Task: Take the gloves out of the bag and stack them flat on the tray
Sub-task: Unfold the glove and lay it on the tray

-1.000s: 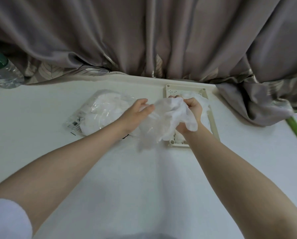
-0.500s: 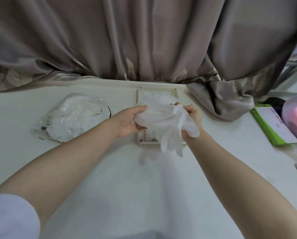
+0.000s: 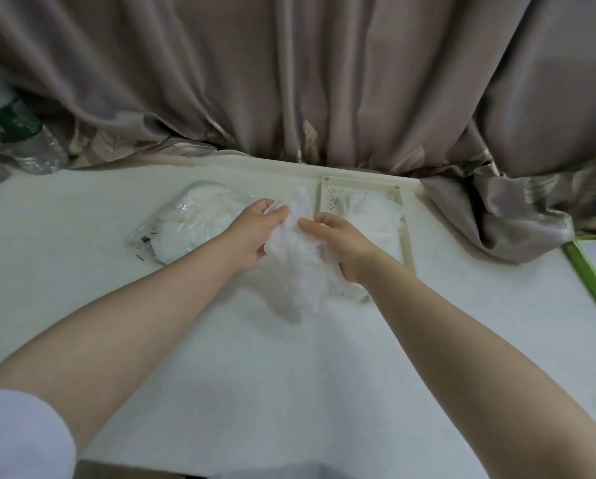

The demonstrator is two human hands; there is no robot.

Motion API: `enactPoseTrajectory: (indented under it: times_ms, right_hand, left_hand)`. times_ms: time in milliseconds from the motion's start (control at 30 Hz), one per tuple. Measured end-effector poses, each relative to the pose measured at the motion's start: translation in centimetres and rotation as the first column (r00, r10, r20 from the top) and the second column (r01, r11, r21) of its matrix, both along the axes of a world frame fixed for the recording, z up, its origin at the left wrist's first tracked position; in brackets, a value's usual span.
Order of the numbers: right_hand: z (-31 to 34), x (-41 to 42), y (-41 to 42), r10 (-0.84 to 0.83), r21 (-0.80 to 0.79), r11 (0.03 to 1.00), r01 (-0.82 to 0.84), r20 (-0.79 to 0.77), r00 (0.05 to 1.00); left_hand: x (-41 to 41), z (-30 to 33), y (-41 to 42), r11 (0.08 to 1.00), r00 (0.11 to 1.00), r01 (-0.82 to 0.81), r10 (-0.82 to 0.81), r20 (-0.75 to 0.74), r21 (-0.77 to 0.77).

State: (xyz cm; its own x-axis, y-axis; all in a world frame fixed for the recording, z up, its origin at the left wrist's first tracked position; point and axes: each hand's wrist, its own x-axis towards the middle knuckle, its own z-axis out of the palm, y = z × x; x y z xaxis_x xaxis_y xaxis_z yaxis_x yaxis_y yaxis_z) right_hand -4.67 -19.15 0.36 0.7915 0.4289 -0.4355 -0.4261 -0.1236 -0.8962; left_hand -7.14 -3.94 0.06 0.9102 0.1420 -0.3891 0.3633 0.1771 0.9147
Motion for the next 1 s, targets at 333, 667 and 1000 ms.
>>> enactPoseTrajectory:
  times_ms: [333,667,1000]
  right_hand:
    - [-1.1,1.0,12.3,0.013,-0.292,0.92,0.262,0.689,0.724]
    - [-4.3,2.7,17.8,0.268,-0.512,0.856,0.077,0.565,0.781]
    - [-4.6,4.0,15.9,-0.306,-0.172,0.921,0.35,0.239,0.922]
  left_hand:
    - [0.1,-1.1,9.6,0.963,0.98,-0.196,0.199,0.0,-0.183]
    - [2.7,-3.6,14.3,0.916,0.963,-0.25,0.202,-0.176,-0.313]
    - [3.0,-8.0,15.2,0.483,0.957,0.175,-0.289,-0.032,0.858]
